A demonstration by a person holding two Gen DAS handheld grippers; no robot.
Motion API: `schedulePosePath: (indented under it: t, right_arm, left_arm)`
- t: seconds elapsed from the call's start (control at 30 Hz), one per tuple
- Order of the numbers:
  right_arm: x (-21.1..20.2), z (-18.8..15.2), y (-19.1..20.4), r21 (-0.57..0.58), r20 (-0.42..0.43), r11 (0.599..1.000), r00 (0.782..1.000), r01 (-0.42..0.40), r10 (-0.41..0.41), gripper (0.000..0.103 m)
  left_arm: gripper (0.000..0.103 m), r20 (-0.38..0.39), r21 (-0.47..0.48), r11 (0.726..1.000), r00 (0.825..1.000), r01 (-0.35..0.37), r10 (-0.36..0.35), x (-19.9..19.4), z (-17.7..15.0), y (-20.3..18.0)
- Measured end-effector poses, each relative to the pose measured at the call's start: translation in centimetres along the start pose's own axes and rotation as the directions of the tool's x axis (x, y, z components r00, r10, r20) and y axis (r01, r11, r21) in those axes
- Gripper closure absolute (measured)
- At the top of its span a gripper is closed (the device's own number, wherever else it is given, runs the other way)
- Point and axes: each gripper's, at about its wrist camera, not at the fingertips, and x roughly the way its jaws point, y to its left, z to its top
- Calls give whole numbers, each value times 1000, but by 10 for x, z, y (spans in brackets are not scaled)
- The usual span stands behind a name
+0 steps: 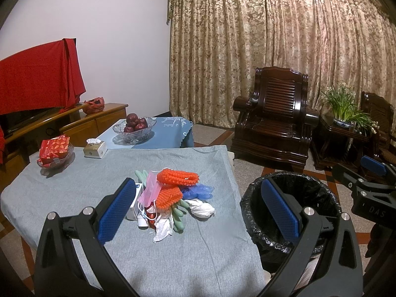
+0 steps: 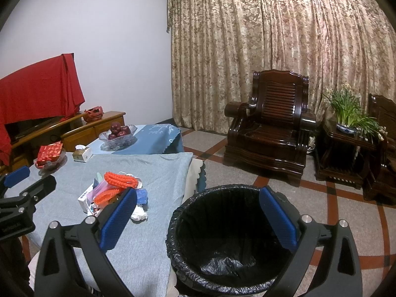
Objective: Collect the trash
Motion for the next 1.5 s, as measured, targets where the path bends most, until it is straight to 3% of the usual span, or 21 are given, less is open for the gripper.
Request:
schedulePosePath:
  t: [1.03,1.2,1.5]
  right_arm:
    - [6,0,-3,0,-15,1000,1000,-3,3,6]
    - [25,-6,10,-3,-36,1000,999,-26,26,6]
    - [69,-11,55,-18,-72,991,989,-134,133,6]
  left_arm:
    - [5,-14,-8,1000,1000,-8,8,7,-6,5]
    - [5,-15,-22,997,997,-78,78,18,-9,26]
    - [5,-58,-92,967,971,-238,234,46,-30,116]
